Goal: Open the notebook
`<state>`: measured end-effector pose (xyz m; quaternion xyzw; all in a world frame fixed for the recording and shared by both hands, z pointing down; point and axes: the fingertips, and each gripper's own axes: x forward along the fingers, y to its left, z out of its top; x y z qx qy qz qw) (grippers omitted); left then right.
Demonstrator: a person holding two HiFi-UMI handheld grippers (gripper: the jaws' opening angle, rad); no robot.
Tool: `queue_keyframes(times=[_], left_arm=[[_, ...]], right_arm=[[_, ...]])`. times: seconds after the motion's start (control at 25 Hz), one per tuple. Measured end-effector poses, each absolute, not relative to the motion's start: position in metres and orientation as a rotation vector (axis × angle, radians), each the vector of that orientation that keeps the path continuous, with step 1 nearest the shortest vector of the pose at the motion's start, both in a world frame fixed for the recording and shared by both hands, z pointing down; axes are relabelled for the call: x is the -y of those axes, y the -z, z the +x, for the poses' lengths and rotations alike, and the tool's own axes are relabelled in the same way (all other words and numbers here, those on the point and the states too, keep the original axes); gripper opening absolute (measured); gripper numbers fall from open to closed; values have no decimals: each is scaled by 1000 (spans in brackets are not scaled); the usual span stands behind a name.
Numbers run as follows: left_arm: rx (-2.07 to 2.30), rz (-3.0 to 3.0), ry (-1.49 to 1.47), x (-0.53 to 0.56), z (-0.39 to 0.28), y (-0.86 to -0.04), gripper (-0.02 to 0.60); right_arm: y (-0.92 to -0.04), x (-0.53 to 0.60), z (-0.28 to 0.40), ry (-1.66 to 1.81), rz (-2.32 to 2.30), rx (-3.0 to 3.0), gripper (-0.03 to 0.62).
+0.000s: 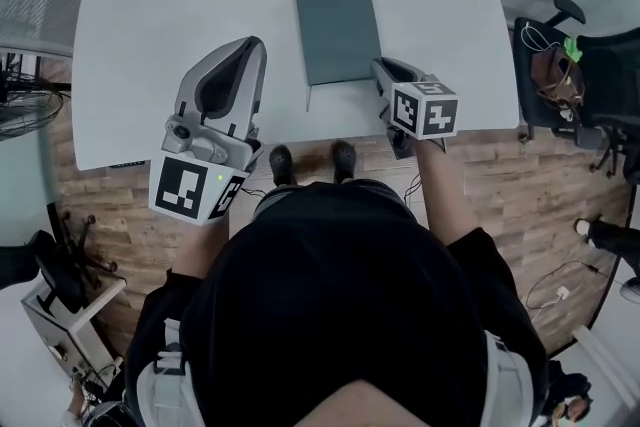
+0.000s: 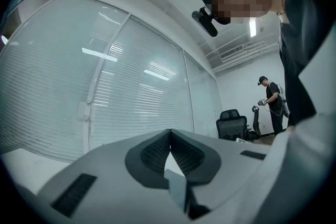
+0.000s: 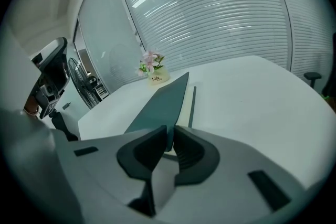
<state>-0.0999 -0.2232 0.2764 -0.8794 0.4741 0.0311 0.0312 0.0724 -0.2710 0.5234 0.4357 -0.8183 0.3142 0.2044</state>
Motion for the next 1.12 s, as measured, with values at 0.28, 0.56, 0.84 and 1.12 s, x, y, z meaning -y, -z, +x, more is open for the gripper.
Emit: queue_keyframes(times=[0.28, 0.56, 0.84, 1.12], left_arm=[[-1439, -2735, -109, 225, -115, -278, 12], [-1427, -2738, -101, 224, -131, -276, 12], [-1415, -2748, -115, 225, -146, -277, 12], [-1402, -2756, -119, 226, -157, -275, 12]], right_arm=[[-508, 269, 69, -886, 1296, 2299, 44], [-490, 267, 64, -877, 1365, 2314, 43], [-461, 265, 46, -811, 1380, 2379, 41], [-440, 263, 27, -734, 1384, 2417, 40]])
